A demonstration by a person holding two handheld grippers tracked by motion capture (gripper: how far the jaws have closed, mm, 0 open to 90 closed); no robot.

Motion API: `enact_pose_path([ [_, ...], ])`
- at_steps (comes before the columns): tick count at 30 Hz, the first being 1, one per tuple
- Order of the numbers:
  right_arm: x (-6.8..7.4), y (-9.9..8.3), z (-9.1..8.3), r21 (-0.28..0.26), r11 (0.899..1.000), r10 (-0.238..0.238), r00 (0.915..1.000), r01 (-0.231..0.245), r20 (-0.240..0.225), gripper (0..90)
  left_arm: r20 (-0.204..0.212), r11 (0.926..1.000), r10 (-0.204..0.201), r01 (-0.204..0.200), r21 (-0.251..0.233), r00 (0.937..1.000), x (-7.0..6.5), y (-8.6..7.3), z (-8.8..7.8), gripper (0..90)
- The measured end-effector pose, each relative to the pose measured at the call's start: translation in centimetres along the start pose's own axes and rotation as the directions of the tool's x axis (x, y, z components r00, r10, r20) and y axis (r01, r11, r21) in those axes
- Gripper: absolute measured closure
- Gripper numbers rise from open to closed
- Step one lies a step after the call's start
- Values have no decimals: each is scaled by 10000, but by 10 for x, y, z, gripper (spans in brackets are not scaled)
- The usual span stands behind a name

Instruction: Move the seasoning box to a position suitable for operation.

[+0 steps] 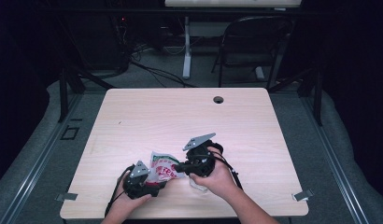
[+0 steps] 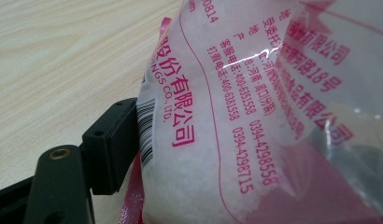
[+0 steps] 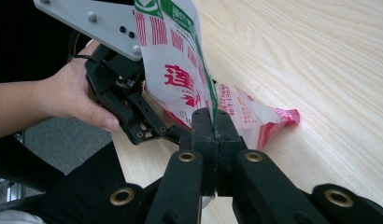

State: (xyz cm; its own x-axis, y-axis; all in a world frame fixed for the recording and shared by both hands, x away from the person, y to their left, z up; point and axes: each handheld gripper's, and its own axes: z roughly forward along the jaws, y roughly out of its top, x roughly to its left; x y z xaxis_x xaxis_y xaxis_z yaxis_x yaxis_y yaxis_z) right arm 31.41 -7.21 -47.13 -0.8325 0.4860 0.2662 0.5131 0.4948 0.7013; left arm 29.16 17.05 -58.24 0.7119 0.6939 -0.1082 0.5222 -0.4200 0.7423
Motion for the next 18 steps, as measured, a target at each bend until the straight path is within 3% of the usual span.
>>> enact_pose_path([
  [3, 0, 0, 0, -18, 10000, 22, 10000, -22, -7, 900, -96, 9998, 170, -169, 106, 9998, -1, 0, 2, 263],
  [12, 1, 0, 1, -58, 10000, 41, 10000, -41, 1, 900, -89, 9999, -14, 15, 114, 10000, 0, -1, 5, 283],
  [18, 0, -1, 0, -62, 10000, 38, 10000, -38, 6, 900, -82, 9998, 202, -202, 91, 9998, 1, -1, 6, 330],
])
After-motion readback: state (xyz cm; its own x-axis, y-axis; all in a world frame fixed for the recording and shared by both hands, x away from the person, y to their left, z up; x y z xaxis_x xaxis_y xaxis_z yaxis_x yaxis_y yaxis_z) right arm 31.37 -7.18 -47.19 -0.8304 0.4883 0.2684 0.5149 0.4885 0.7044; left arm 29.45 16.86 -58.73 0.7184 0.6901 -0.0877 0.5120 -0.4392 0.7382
